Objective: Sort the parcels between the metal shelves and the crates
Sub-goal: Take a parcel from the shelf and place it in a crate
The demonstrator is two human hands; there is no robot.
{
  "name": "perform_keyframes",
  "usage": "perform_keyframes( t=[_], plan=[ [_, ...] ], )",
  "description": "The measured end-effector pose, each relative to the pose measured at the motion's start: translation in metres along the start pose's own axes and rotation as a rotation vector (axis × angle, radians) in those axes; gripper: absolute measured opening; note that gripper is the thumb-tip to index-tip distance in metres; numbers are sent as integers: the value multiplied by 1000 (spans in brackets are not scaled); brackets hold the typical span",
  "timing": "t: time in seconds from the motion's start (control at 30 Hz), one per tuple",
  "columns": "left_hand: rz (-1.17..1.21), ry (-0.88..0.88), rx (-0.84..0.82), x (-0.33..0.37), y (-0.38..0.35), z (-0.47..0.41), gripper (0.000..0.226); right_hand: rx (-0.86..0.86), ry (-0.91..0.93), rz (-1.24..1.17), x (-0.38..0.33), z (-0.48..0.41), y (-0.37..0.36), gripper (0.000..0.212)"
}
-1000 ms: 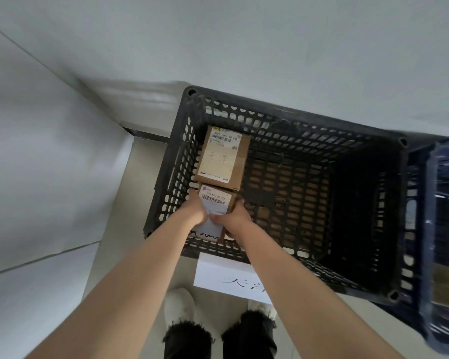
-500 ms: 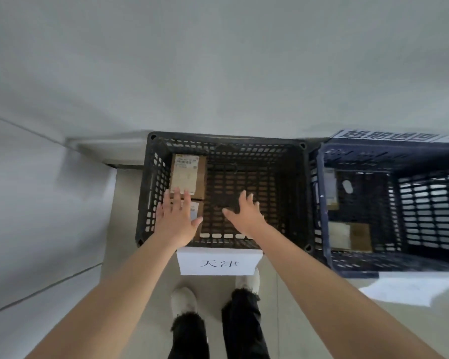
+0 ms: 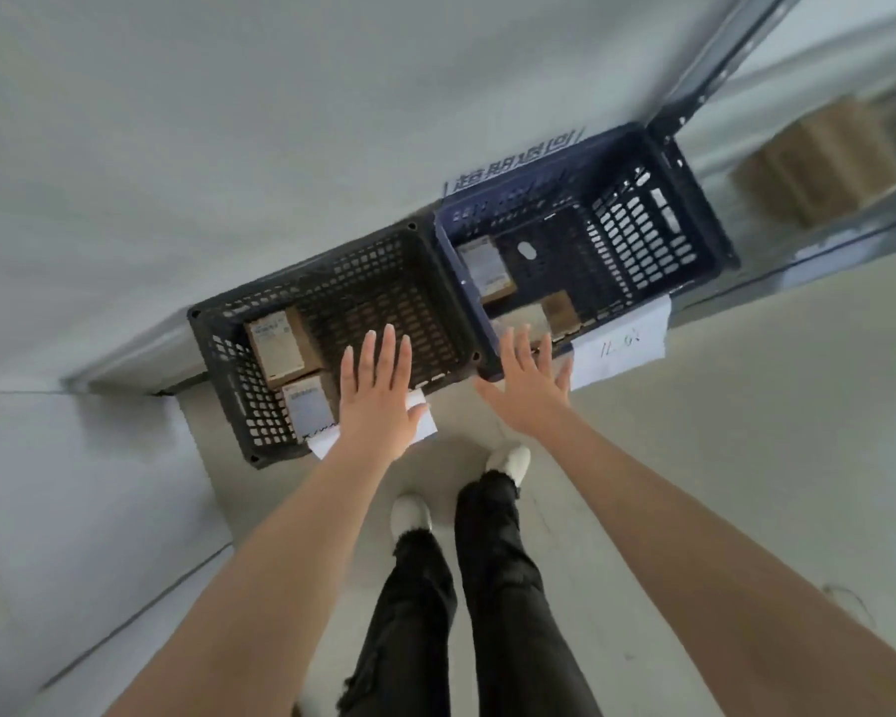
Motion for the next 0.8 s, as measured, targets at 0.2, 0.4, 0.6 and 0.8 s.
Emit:
perform_keyframes(
  t=[0.2,0.4,0.6,0.8],
  plan=[
    [-213,-262,-7,112,36,21,84,-8,-247,-212,117,81,10,84],
    [-272,-458,48,264,82,12,87,70,-447,-408,264,144,26,87],
    [-297,-597,112,456,133,19,84,162,-571,-465,419,204,61,87],
    [-272,-747,277,639,223,32,84,378,-654,-503,563,264,154,88]
  ],
)
Point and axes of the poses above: each hand's wrist, its own z-axis away from the middle knuckle, its own y-axis out of the back of the hand, x = y × z, the point moved 9 cm from there along -z, towards the middle knuckle, and after that the axes turned 6 degrees about x, right-handed, at the moved point
